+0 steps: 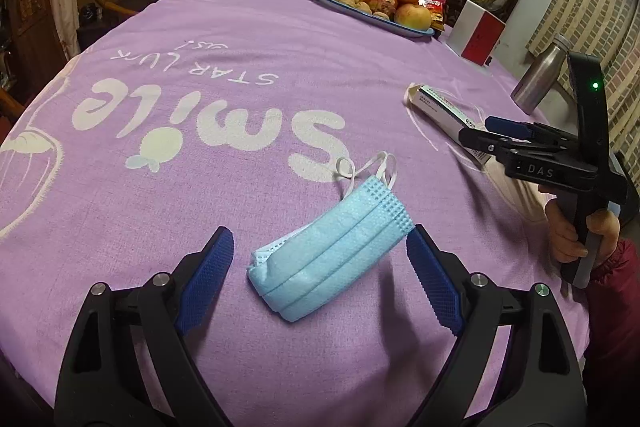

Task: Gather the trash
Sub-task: 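Grasp the white medicine box with the right tool while the left tool holds the mask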

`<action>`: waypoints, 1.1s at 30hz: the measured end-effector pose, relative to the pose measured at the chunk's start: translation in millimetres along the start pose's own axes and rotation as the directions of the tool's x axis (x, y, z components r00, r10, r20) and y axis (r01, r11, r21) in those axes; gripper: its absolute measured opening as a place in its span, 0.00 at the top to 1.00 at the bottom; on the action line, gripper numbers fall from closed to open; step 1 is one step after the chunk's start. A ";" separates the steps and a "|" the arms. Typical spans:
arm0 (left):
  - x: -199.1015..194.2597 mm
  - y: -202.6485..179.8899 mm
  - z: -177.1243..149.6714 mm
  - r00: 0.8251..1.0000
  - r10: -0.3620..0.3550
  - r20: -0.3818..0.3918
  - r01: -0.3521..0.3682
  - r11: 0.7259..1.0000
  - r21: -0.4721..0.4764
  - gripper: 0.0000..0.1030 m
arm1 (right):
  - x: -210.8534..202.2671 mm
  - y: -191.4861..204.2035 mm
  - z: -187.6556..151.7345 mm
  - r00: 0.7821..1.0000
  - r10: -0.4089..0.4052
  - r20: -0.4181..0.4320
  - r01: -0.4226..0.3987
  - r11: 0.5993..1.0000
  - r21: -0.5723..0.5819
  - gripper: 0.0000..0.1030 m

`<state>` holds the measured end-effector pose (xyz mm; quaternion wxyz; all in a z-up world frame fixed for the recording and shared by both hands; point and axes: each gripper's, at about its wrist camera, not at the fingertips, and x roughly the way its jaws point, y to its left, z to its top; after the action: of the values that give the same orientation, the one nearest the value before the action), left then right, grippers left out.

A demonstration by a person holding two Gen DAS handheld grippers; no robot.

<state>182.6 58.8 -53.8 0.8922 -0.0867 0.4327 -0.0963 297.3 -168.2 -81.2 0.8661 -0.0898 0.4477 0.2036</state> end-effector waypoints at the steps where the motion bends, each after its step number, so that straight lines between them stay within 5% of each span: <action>1: 0.1 -1.1 -0.1 1.000 -0.003 -0.002 0.003 1.000 0.009 0.17 | 1.5 2.3 -1.0 1.000 0.000 -0.006 -0.001 1.000 -0.004 0.38; 2: 0.0 -2.5 -0.4 1.000 -0.010 -0.003 0.010 1.000 0.020 0.19 | 3.3 3.7 -1.7 1.000 0.008 -0.020 -0.008 1.000 -0.004 0.55; 6: 0.1 -8.2 -2.8 1.000 -0.029 -0.001 0.029 0.998 0.063 0.37 | -3.6 2.3 -2.6 1.000 0.018 -0.015 -0.018 1.000 0.009 0.54; 13: -4.5 -10.4 -7.8 0.999 -0.042 0.032 0.039 0.997 0.073 0.55 | -20.7 2.5 -1.3 1.000 0.007 0.029 -0.006 1.000 -0.005 0.51; 20: -28.4 2.3 -16.3 0.998 0.009 0.059 -0.010 1.000 0.021 0.56 | -5.5 6.3 -7.8 1.000 -0.011 -0.023 0.011 1.000 -0.015 0.49; 23: -44.0 9.7 -18.9 0.996 0.025 0.084 -0.025 1.000 -0.008 0.56 | -10.0 4.5 -7.4 1.000 0.023 -0.021 -0.023 1.000 0.009 0.57; 33: -98.0 23.0 -28.5 0.982 0.097 0.162 -0.088 0.994 -0.067 0.56 | -40.1 5.1 -5.4 0.996 0.075 0.058 -0.077 0.996 0.044 0.58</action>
<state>102.9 103.2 -2.6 0.9255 -0.1008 0.3635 -0.0342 270.4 -176.3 -51.6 0.8718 -0.0469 0.4309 0.2284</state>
